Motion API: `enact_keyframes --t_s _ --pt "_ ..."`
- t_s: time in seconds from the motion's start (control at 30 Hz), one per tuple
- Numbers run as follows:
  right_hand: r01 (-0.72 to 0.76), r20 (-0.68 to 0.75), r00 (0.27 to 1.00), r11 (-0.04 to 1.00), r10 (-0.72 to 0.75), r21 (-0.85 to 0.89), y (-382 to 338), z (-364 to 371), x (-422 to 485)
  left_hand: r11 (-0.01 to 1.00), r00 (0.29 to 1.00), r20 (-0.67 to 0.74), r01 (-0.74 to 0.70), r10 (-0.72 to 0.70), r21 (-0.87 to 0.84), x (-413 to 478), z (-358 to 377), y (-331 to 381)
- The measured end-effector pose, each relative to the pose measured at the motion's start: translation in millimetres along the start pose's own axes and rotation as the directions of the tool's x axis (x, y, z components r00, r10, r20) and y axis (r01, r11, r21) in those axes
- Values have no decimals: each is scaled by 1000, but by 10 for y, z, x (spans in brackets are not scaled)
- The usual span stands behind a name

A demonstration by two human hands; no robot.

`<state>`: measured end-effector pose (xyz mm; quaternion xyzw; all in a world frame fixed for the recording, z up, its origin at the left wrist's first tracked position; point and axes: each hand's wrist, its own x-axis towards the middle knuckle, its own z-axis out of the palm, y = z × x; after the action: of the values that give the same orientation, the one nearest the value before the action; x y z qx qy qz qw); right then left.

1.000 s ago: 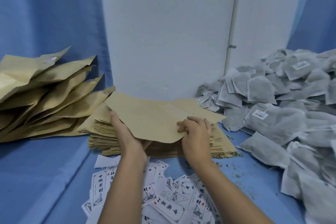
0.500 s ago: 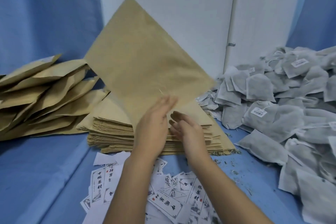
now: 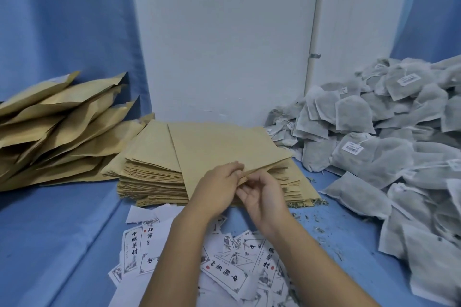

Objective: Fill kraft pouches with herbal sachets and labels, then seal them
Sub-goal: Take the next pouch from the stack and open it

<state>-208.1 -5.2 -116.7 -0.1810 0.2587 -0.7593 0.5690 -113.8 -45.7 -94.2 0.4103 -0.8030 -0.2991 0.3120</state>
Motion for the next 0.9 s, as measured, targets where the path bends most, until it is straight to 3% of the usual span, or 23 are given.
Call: enact_keyframes --t_s 0.17,0.3,0.6,0.73,0.9 --pt "50 -46 997 984 -59 -170 10 26 23 953 993 -54 -86 106 291 -45 48 0" --pt "60 -61 995 978 -73 -199 10 33 31 913 978 -106 -127 181 389 -40 100 -14" --pt "61 -212 971 968 -115 -243 -27 28 32 876 966 -106 -165 237 454 -32 166 7" --pt "62 -243 961 959 -133 -276 -23 12 23 938 951 -214 -150 224 314 -61 152 49" --pt "70 -210 973 987 -100 -145 -41 36 22 936 954 -182 -177 239 304 -70 112 39"
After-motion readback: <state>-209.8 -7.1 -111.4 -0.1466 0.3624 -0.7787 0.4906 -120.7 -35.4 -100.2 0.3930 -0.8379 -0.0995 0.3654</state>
